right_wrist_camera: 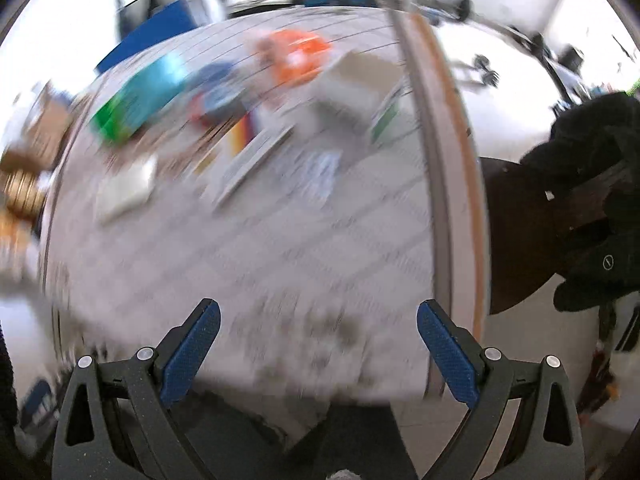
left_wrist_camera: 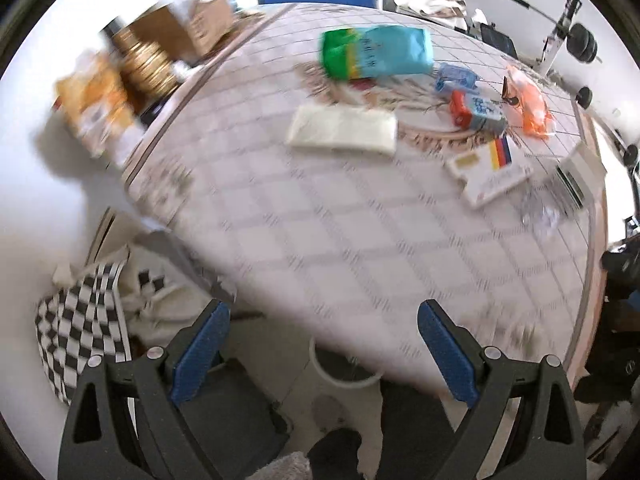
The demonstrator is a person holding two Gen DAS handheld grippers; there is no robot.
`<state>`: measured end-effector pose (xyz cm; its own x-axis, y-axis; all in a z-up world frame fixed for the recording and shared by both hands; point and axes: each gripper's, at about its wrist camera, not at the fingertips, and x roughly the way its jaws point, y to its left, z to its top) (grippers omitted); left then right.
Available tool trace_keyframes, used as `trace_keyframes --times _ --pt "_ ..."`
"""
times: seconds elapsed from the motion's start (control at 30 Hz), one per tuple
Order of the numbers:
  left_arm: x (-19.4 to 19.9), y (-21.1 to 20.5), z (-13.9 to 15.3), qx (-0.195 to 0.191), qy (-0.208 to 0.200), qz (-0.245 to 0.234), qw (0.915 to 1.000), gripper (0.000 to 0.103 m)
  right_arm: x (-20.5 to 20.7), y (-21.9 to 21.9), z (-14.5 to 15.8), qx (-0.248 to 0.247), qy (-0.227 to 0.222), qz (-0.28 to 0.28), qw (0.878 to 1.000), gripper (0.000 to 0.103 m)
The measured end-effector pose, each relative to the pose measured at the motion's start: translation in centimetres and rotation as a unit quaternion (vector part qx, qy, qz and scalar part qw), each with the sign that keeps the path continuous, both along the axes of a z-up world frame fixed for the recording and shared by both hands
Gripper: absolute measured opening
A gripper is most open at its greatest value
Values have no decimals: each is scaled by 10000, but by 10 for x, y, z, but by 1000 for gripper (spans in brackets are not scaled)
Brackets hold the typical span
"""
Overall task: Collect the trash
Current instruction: 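Swing both tools back over the table toward the medicine boxes, then grasp the striped medicine box with left tool while right tool grasps the green box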
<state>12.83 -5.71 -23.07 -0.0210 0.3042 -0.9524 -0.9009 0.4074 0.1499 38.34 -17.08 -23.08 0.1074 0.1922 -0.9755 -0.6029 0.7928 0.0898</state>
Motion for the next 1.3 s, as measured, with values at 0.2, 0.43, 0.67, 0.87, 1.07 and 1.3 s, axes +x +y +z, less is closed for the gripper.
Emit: trace_keyframes --times 0.2,0.43,0.67,0.87,1.07,1.3 --pt "106 61 -66 186 1101 -689 9914 97 116 59 -40 -119 314 -1051 9939 100" --pt "168 105 -113 209 1727 -1432 9743 97 164 114 -88 -10 970 -1363 9859 103" --pt "209 97 -108 -462 1204 -2382 9626 97 169 126 -98 -91 1052 -1052 9888 103" --pt "248 67 -125 -876 1266 -3546 9222 97 170 110 -83 -239 847 -450 9951 87" --pt "275 64 -138 -1369 1239 -3949 9000 95 179 87 -80 -476 808 -190 9954 87" --pt "285 74 -141 -1636 1019 -3876 9014 83 188 79 -81 -474 903 -238 9945 90"
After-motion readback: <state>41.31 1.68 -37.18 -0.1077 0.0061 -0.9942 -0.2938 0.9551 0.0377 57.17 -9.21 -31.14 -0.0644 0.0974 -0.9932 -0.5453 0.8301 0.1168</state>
